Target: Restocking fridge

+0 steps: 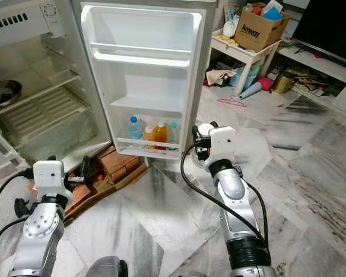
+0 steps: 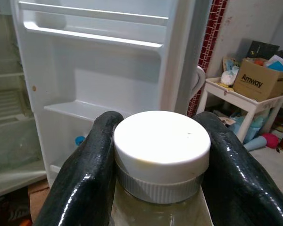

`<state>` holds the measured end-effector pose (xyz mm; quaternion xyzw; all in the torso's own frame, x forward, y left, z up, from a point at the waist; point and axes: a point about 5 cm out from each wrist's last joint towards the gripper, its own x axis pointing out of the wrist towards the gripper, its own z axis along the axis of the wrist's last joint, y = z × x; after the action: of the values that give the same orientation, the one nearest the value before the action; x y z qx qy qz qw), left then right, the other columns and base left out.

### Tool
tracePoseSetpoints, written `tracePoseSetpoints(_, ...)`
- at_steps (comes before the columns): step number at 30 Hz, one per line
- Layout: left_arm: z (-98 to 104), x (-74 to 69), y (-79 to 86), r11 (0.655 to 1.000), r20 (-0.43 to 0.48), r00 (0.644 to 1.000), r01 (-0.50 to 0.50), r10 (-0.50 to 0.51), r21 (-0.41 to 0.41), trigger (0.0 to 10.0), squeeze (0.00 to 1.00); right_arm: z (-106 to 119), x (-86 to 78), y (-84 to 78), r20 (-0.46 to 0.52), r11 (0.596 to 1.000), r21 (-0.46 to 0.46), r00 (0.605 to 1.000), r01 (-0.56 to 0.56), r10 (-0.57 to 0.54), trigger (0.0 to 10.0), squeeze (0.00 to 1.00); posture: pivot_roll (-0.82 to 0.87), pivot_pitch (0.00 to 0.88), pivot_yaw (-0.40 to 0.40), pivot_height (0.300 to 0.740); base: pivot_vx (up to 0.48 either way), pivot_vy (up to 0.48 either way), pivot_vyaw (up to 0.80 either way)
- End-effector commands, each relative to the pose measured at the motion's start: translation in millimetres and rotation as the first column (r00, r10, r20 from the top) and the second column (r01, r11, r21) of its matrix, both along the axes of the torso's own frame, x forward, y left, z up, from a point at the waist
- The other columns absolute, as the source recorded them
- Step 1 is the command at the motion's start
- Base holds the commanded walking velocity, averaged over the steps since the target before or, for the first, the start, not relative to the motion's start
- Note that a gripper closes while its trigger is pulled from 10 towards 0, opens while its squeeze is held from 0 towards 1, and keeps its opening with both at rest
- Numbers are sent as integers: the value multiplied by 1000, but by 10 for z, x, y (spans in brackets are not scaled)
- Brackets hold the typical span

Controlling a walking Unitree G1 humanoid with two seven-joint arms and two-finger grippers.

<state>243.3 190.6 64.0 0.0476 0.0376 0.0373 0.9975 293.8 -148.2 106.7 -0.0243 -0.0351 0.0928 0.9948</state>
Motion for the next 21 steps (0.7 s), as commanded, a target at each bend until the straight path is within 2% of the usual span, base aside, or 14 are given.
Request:
tracePoseSetpoints(1, -8, 25, -18, 1000, -8, 1000, 16, -16, -2, 10000, 0, 84, 27, -26, 43, 1000, 12, 999, 9, -9, 10000, 0, 4, 0, -54, 740, 0, 0, 0)
tracePoseSetpoints(6, -5, 46, -36, 1000, -6, 1000, 26, -26, -11, 10000, 0, 80, 24, -20, 43, 1000, 4, 999, 4, -4, 10000, 0, 0, 0, -53, 740, 0, 0, 0)
tracePoseSetpoints(9, -5, 62, -53, 1000, -3, 1000, 29, -29, 1, 10000, 0, 105, 25, 11, 64, 999, -2, 997, -41, 41, 10000, 0, -2, 0, -51, 740, 0, 0, 0)
tracePoseSetpoints(17, 14, 110, -53, 999, 4, 999, 41, -41, 4, 10000, 0, 205, 69, 69, 109, 998, -13, 992, -67, 68, 10000, 0, -10, 0, -41, 740, 0, 0, 552)
tracePoseSetpoints(21, 21, 129, -57, 999, 6, 999, 51, -50, -7, 10000, 0, 220, 89, 51, 117, 999, -5, 992, -47, 47, 10000, 0, -11, 0, -37, 740, 0, 71, 0)
